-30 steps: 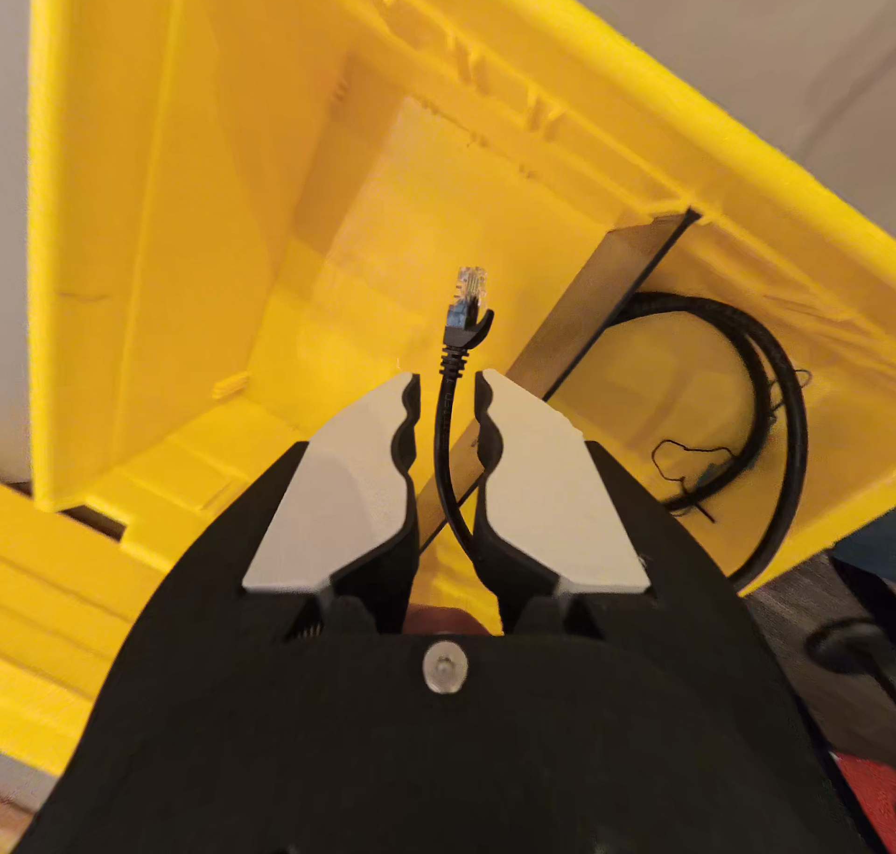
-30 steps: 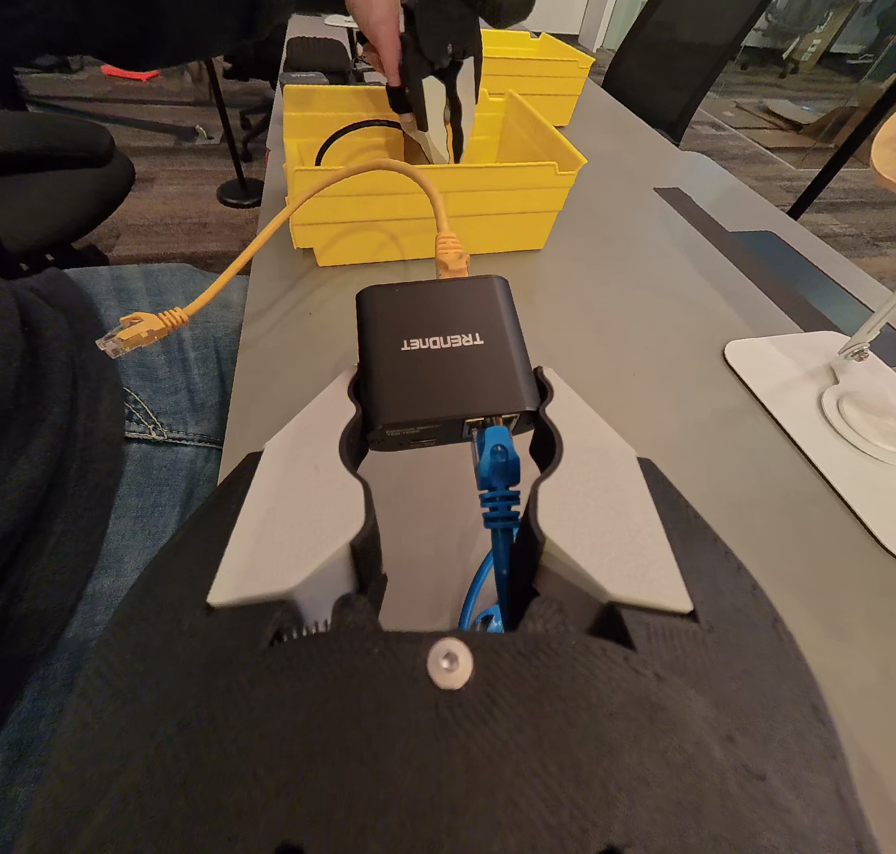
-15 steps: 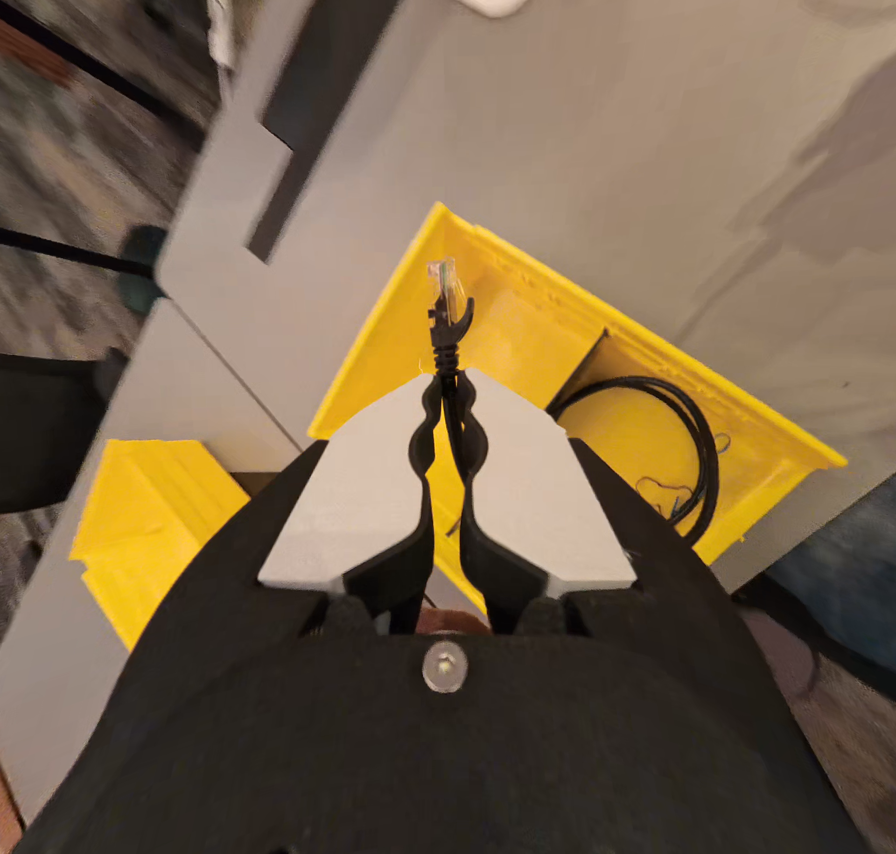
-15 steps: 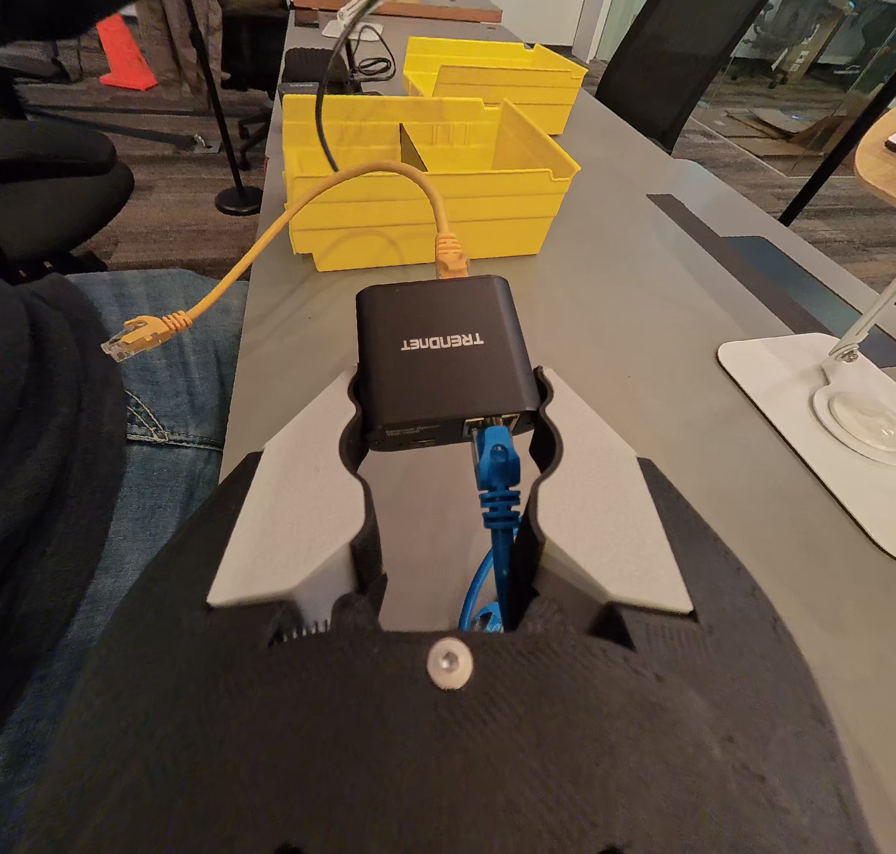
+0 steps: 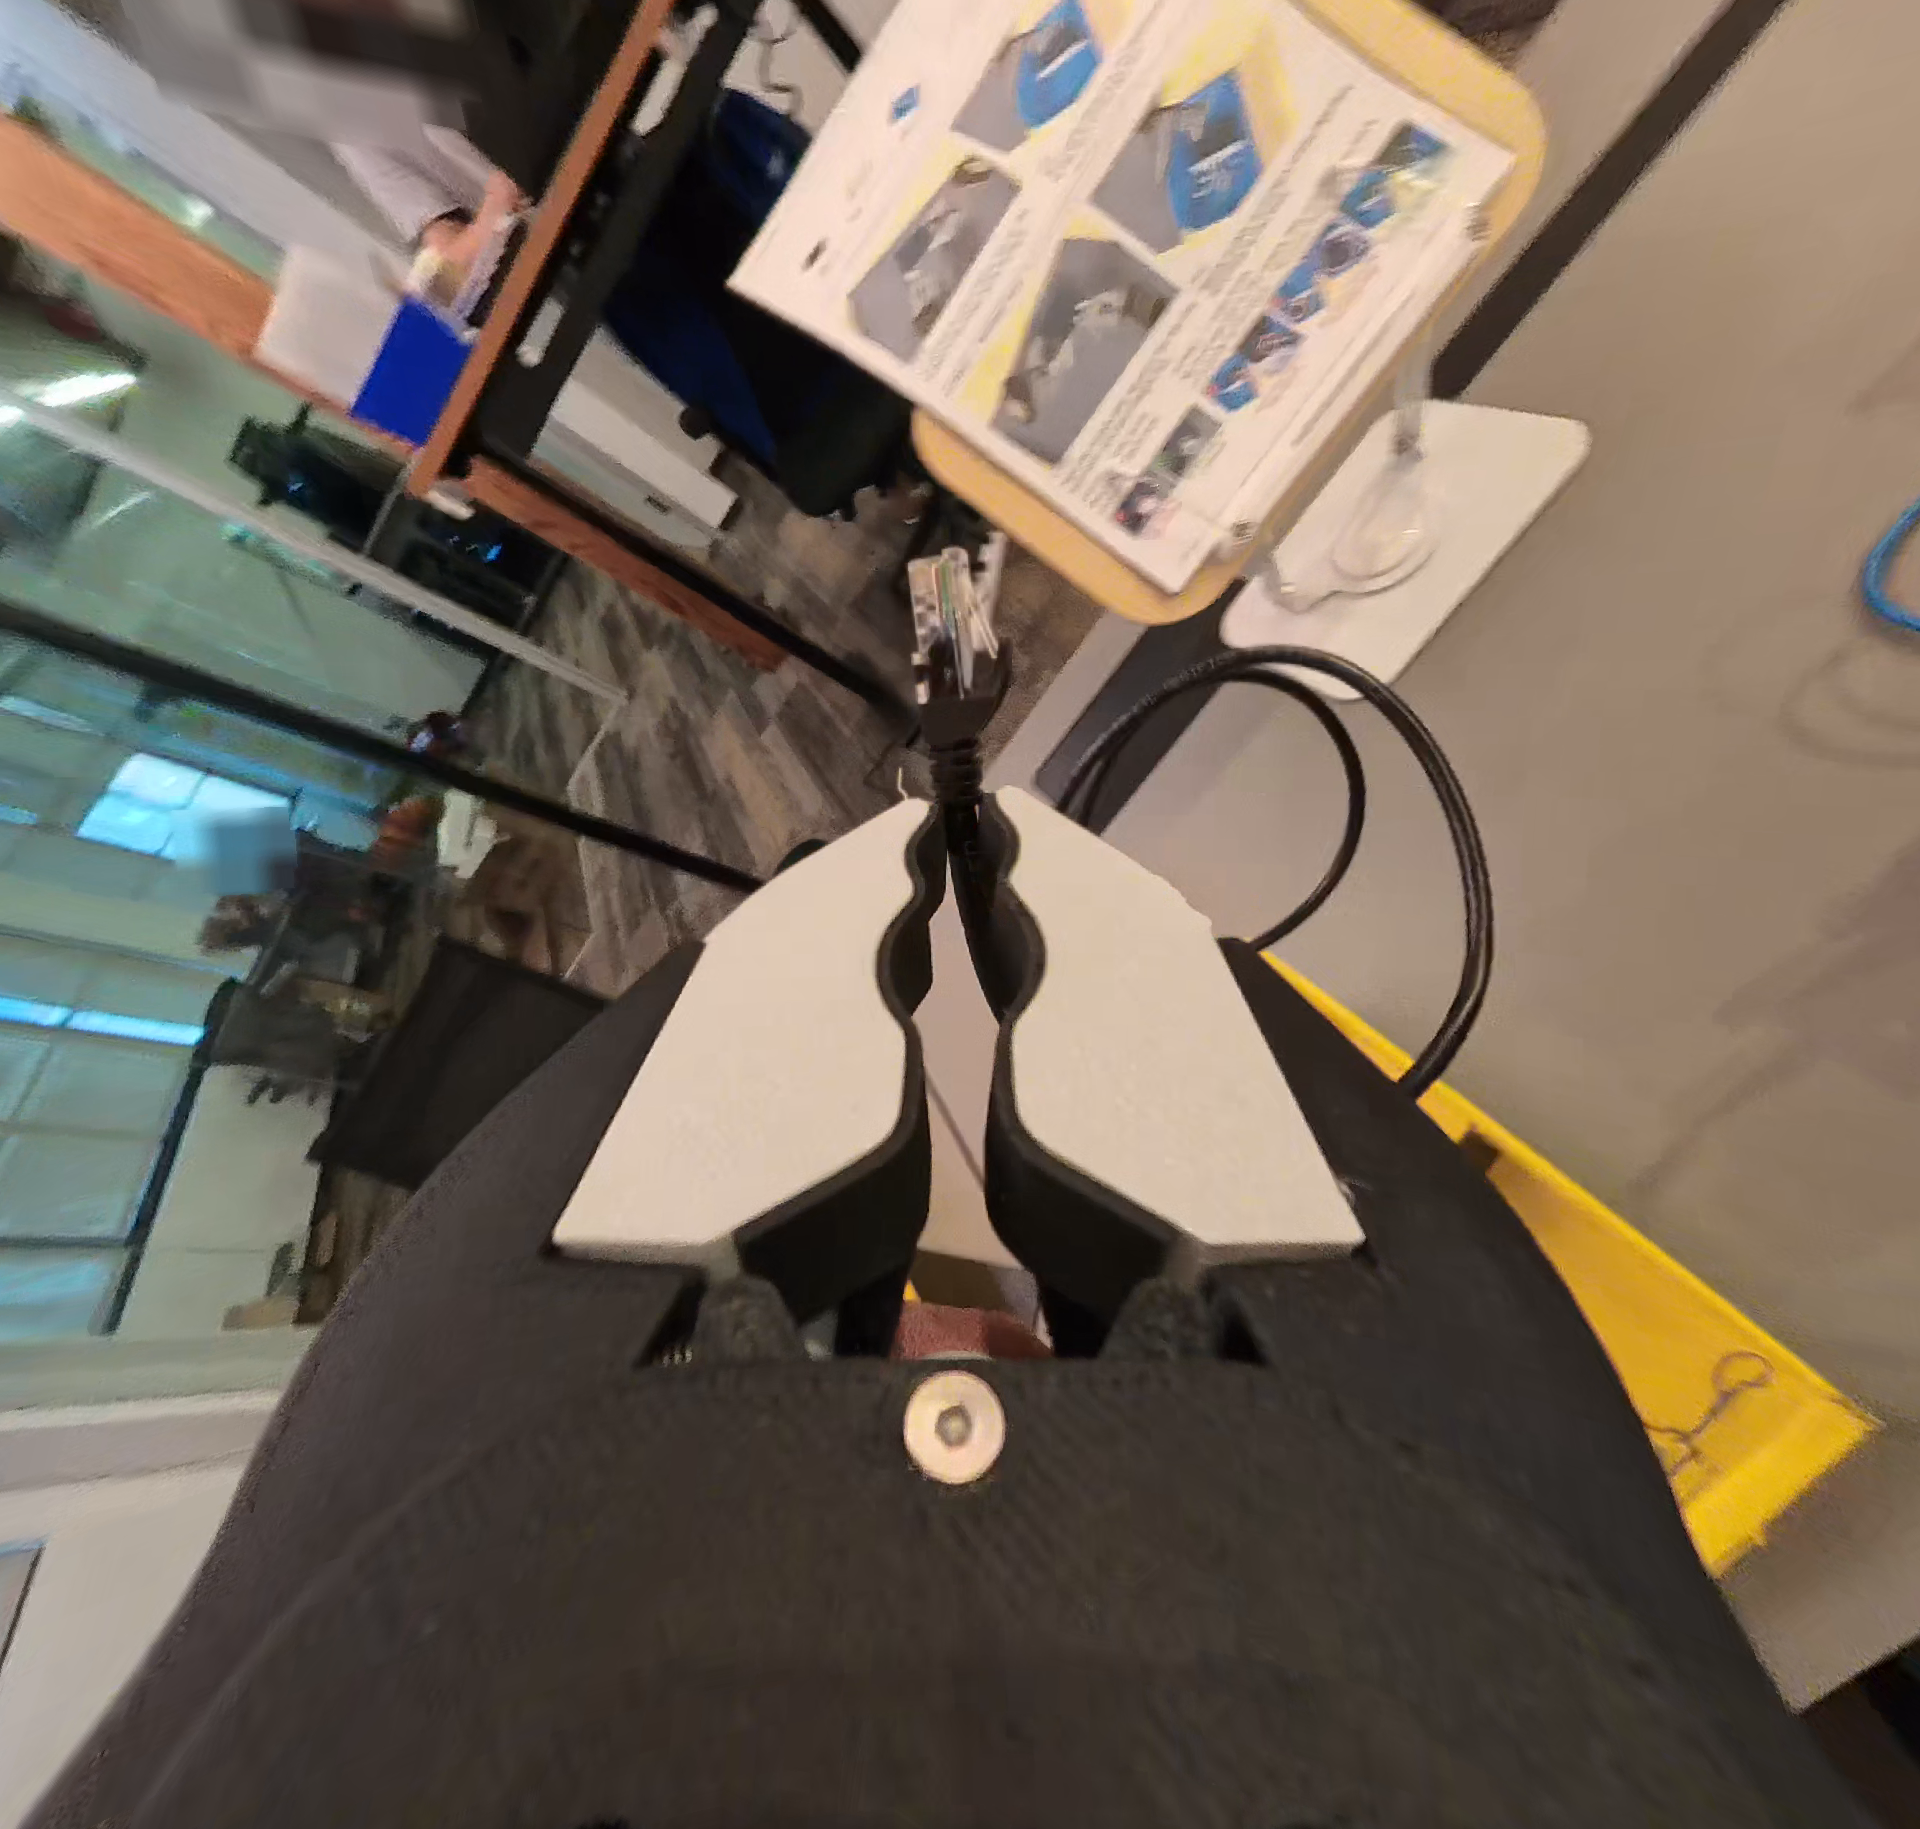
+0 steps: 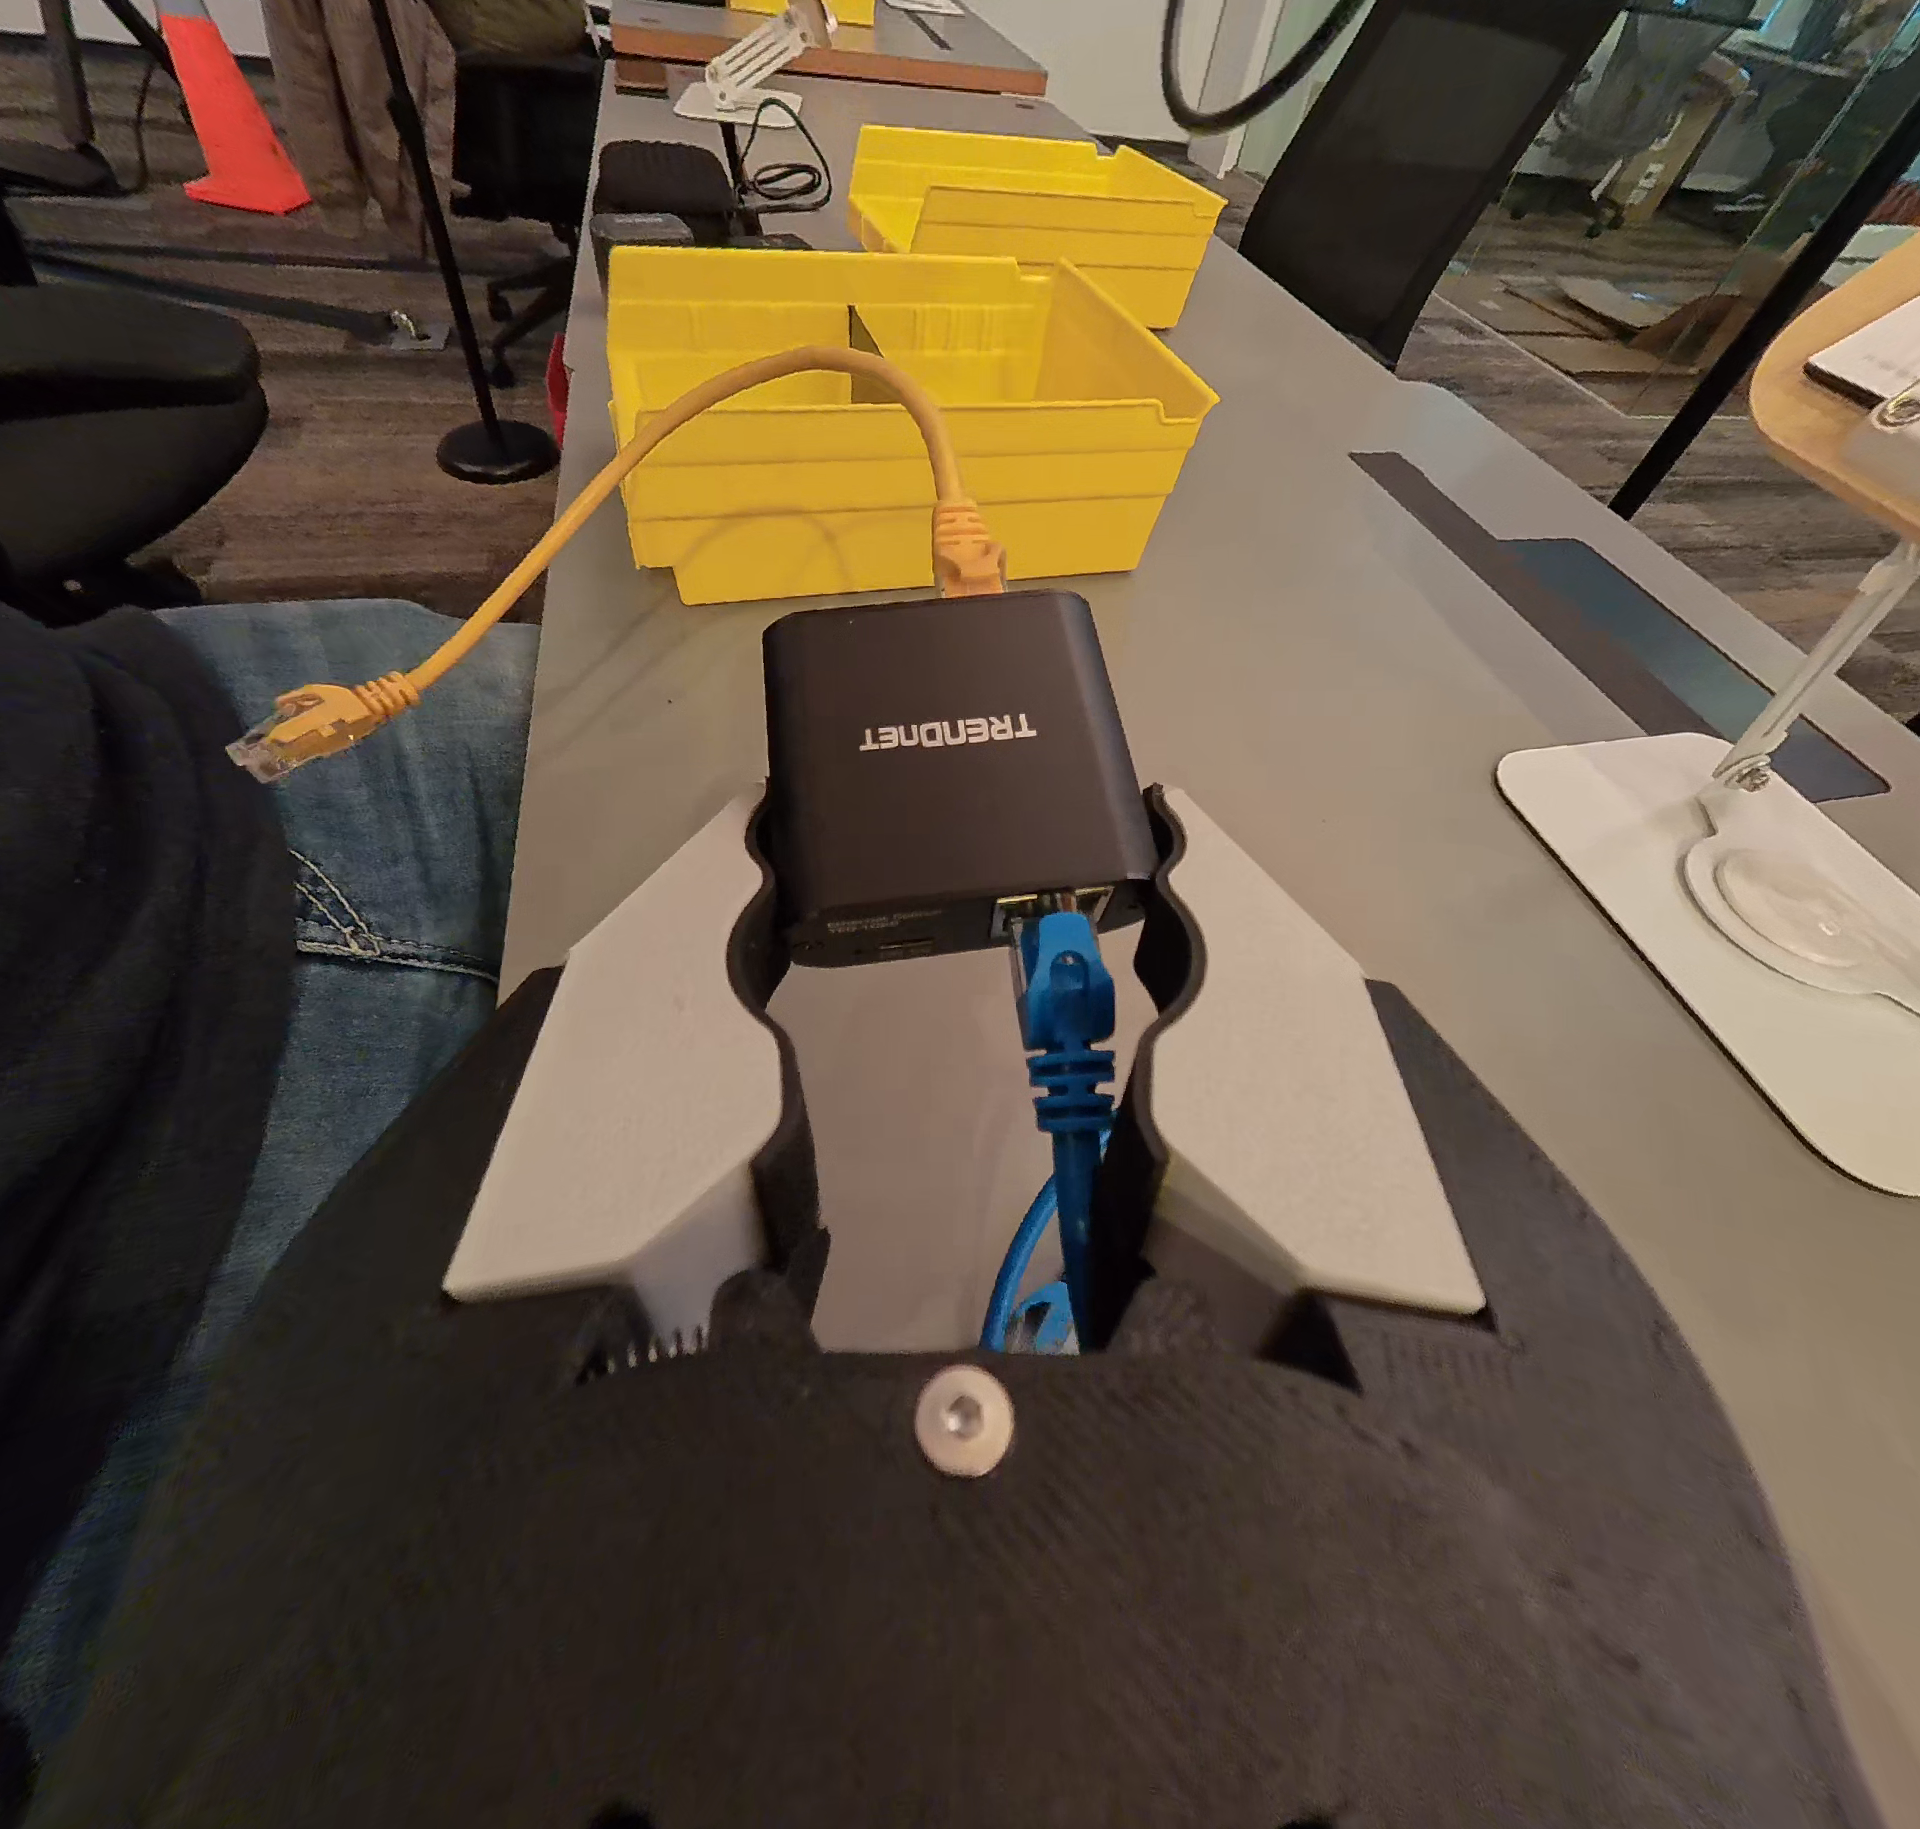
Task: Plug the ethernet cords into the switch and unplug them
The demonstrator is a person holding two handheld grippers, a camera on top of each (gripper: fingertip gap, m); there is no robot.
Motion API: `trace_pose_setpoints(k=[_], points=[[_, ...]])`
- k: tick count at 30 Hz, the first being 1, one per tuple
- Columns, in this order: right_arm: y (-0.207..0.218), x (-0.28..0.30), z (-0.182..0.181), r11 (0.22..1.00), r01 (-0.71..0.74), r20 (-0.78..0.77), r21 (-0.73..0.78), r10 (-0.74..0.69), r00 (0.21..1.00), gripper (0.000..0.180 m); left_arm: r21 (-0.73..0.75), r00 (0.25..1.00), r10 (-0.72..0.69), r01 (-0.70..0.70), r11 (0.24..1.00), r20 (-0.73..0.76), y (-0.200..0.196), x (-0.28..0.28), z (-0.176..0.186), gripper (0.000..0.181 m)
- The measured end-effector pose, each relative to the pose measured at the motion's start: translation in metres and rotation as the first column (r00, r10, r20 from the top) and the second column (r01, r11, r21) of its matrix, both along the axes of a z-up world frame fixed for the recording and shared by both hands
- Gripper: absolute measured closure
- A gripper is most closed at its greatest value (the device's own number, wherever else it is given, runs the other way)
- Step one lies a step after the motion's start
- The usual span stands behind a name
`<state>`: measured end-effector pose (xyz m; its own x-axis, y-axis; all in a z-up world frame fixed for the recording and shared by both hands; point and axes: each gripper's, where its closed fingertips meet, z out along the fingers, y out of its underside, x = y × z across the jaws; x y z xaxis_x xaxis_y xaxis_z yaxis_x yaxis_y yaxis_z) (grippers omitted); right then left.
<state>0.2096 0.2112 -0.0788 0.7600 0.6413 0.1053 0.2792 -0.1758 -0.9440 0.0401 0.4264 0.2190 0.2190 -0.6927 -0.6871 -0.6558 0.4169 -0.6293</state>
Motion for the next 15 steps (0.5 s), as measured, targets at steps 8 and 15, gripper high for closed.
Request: trace_pose_setpoints(k=[8,15], points=[[-0.018,0.002,0.012,0.999,0.008,-0.003,0.034,-0.008,1.0,0.115,-0.248,0.971,-0.191,0.152,0.957,-0.141,-0.047,0.108,-0.131,0.175],[-0.033,0.003,0.011,1.0,0.002,0.001,0.026,-0.002,1.0,0.114,-0.512,0.933,-0.258,0.098,0.853,-0.251,-0.082,0.147,-0.295,0.175]])
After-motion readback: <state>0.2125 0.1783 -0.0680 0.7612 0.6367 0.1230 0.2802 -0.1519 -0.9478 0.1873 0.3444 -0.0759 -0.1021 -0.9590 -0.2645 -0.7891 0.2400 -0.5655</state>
